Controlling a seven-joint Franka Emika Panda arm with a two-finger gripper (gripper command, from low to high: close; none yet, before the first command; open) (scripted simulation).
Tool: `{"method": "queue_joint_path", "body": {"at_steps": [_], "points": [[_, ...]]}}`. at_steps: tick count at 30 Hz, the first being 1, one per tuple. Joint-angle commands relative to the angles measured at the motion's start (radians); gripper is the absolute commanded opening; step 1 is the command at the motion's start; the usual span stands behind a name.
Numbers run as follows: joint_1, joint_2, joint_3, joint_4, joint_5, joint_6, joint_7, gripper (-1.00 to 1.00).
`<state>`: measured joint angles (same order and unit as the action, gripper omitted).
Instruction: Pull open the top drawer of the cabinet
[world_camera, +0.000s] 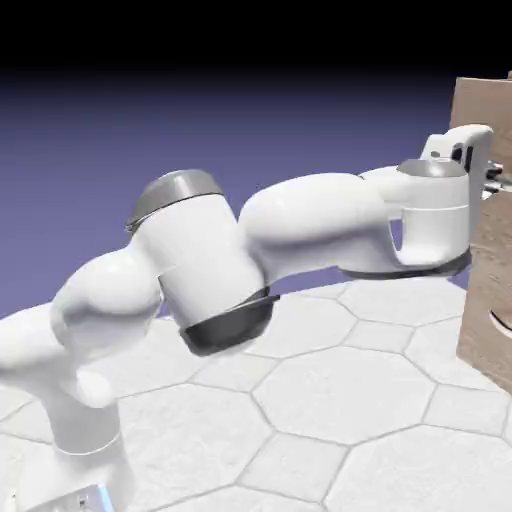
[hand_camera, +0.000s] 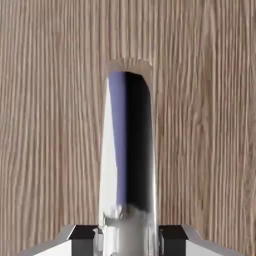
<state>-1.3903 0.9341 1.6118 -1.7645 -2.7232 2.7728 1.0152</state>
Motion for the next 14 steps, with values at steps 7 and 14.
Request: {"method": "queue_joint_path", "body": {"at_steps": [7, 14], "points": [[-0.252, -0.003, 0.163, -0.247, -0.008, -0.044, 0.041, -1.00], [-0.404, 0.017, 0.263, -0.382, 0.003, -0.055, 0.047, 1.00]]}}
